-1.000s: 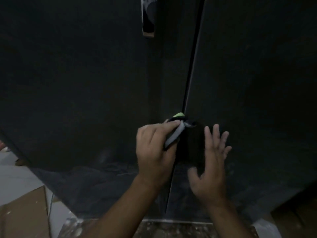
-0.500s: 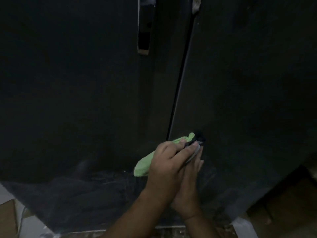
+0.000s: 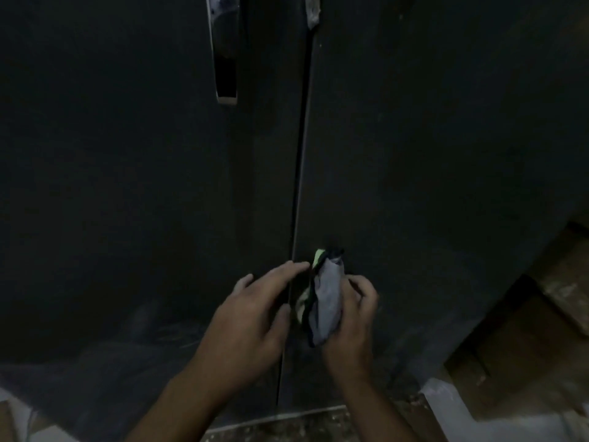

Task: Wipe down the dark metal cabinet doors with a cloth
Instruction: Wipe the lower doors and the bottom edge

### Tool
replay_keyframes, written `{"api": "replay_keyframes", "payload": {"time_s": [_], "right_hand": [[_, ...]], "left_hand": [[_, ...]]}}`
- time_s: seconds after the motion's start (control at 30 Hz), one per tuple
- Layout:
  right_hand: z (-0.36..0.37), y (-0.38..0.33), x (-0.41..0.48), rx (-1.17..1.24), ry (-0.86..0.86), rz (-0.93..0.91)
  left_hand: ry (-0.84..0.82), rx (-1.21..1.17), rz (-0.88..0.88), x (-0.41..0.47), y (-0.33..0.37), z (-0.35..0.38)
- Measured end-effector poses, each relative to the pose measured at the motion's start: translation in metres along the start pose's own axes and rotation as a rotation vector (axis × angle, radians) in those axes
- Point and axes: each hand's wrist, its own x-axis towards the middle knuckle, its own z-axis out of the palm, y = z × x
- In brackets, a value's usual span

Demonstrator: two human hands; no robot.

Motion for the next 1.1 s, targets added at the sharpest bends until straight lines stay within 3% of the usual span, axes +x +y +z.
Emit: {"api": "replay_keyframes", "payload": {"time_s": [0.03, 0.07, 0.13, 0.3, 0.37, 0.5, 0.57, 0.77, 0.97, 1.03, 1.1], "right_hand": [[-0.081, 0.023, 0.008, -0.035, 0.199, 0.236], [-0.097, 0.038, -0.012, 0.085, 0.212, 0.29], [-0.116, 0.05, -0.02, 0.242, 0.512, 0.371], [-0.152, 0.092, -0.013, 0.097, 0.747, 0.365], [-0.156, 0.107, -0.018, -0.021, 0.702, 0.364], [-0.126, 0.107, -0.041, -0.382, 0.354, 0.268], [-0.11, 0.101, -0.052, -0.423, 0.222, 0.234], [-0.076, 0.085, -0.065, -0.465, 0.263, -0.017], [-0.082, 0.092, -0.072, -0.755, -0.14, -0.429], [-0.088, 0.096, -0.07, -0.723, -0.123, -0.415], [-0.094, 0.102, -0.065, -0.609, 0.017, -0.261]], "left_hand": [[-0.003, 0.081, 0.037, -0.002, -0.003, -0.001], [-0.012, 0.165, 0.074, -0.004, -0.004, 0.001], [-0.027, 0.318, 0.113, -0.006, -0.005, 0.009], [0.005, 0.474, 0.088, -0.008, -0.007, 0.032], [-0.029, 0.515, 0.093, -0.013, -0.018, 0.036], [-0.08, 0.567, 0.093, -0.016, -0.042, 0.024], [-0.087, 0.585, 0.104, -0.016, -0.047, 0.021], [-0.022, 0.501, 0.091, -0.018, -0.042, 0.03], [-0.002, 0.523, 0.104, -0.017, -0.048, 0.032], [-0.005, 0.537, 0.101, -0.017, -0.049, 0.033], [-0.019, 0.547, 0.089, -0.015, -0.048, 0.033]]}}
